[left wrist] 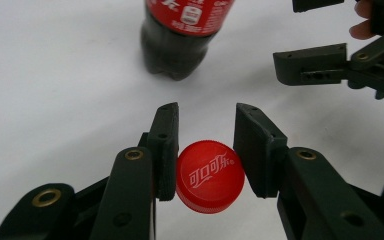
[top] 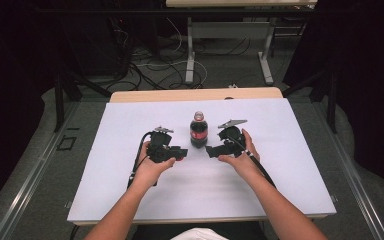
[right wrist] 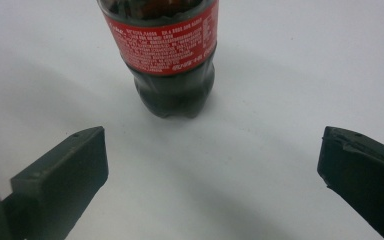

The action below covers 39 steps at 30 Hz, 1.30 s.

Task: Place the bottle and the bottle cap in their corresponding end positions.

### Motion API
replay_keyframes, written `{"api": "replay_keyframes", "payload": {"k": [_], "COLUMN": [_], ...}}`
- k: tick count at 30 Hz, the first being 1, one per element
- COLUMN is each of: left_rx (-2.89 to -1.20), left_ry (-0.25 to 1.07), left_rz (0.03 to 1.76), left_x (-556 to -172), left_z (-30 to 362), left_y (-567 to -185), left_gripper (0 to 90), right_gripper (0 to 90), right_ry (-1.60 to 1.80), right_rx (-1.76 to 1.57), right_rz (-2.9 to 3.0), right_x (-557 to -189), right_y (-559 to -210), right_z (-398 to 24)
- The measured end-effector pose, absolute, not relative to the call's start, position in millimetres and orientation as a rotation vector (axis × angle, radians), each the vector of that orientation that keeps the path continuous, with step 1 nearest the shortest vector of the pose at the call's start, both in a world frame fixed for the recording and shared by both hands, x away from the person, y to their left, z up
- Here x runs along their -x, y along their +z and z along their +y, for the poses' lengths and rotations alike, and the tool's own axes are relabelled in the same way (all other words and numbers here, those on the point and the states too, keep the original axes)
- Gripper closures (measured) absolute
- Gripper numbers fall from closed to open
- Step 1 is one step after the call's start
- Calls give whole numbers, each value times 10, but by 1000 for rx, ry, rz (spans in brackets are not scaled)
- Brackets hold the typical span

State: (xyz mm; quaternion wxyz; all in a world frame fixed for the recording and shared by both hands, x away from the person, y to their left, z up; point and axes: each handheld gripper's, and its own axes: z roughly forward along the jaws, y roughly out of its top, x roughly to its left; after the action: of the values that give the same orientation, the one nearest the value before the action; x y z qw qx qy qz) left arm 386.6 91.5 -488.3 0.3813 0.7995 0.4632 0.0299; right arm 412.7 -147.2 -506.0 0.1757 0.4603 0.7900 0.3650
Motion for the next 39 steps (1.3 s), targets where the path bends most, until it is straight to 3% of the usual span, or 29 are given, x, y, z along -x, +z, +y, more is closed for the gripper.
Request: {"api": "replay_keyframes", "payload": {"k": [18,30,39], "left_rx": [-2156,-2225,-2199], "left_ry": [53,70,71], "left_rz": [1087,1064,1077], "left_x": [-3814,-3765,-3769], "left_z": [343,232,255], "left_y": [-5288,-5448,-5450], "left_gripper": [632,624,439], "right_gripper": [0,0,0], "right_ry": [1072,1069,1079], "right_rx": [-1380,-1411,-1389], "right_rz": [2209,2200,2203], "right_x": [-3816,-3791,-3790], "right_y": [-5131,-5214,-5198], "right_z": [-1837,-1932,-1932]}}
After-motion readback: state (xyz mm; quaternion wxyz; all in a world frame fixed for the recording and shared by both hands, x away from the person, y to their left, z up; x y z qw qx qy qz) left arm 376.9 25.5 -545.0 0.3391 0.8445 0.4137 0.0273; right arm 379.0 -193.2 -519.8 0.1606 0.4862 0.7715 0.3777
